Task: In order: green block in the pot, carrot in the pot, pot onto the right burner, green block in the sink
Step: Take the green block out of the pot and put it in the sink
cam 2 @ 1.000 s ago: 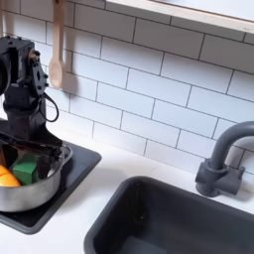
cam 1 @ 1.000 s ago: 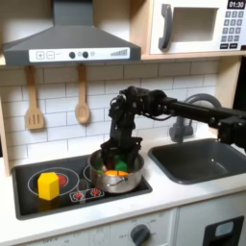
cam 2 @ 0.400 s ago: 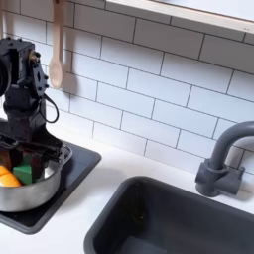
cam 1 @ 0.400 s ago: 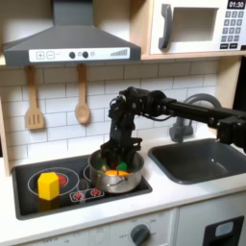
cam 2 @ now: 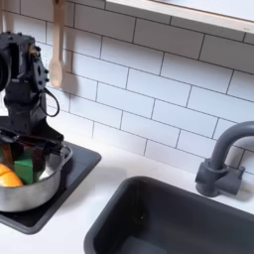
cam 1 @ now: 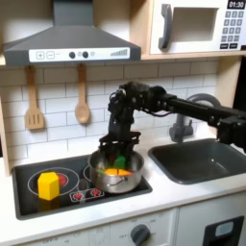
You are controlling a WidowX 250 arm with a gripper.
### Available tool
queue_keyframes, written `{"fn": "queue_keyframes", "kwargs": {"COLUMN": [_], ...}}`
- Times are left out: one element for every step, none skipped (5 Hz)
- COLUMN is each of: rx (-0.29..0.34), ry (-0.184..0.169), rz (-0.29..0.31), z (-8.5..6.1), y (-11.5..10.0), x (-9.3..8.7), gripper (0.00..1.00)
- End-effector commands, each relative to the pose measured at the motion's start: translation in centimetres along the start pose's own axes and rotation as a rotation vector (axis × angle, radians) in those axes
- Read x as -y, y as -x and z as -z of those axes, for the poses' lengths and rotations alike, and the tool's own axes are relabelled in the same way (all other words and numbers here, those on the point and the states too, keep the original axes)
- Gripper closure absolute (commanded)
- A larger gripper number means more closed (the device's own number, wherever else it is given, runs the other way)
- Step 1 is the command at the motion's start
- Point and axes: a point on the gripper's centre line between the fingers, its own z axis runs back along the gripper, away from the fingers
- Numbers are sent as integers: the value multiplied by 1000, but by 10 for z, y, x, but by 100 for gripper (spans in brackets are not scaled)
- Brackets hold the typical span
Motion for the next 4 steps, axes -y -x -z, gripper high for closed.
{"fn": "queue_keyframes", "kwargs": {"rx": [36,50,101,114], "ry": [11,12,25,45], "rz": [30,42,71,101], "z": [-21,-29,-51,-60], "y": [-6,-5,-4,-3], "x": [14,18,30,44], "gripper": [100,100,100,100]}}
